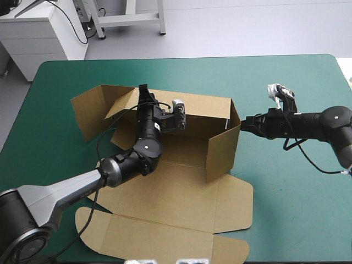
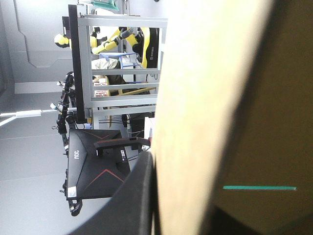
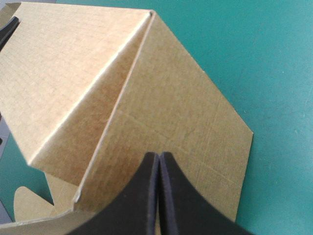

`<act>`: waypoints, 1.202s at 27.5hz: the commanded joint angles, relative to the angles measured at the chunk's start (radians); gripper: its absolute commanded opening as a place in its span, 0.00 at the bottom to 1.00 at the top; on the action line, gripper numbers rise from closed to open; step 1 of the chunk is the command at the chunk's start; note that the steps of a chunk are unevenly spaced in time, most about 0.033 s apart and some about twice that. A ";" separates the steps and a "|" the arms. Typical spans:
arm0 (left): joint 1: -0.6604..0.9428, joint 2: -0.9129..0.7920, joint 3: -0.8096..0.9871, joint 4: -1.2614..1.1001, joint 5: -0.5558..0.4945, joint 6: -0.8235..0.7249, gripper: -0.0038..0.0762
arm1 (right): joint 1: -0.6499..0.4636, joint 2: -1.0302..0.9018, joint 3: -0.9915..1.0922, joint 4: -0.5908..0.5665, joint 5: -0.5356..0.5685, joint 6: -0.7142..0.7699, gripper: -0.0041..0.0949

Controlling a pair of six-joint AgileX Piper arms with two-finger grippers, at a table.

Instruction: Fold the box

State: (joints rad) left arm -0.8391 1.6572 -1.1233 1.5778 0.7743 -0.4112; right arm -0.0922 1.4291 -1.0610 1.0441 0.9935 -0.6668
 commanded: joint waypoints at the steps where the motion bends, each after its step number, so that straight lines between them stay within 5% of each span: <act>1: -0.008 -0.038 -0.027 0.021 0.001 -0.023 0.04 | 0.021 -0.073 0.029 -0.007 -0.076 0.010 0.03; 8: -0.008 -0.038 -0.027 0.021 -0.001 -0.023 0.04 | 0.136 -0.178 0.259 0.062 -0.353 -0.262 0.03; 14: -0.008 -0.038 -0.027 0.021 0.001 -0.025 0.04 | 0.289 -0.219 0.342 0.095 -0.474 -0.419 0.03; 33: -0.008 -0.038 -0.027 0.021 0.008 -0.031 0.04 | 0.317 -0.220 0.351 0.090 -0.465 -0.553 0.06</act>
State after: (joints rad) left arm -0.8391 1.6572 -1.1233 1.5797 0.7762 -0.4122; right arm 0.2252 1.2364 -0.6880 1.1011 0.5550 -1.1699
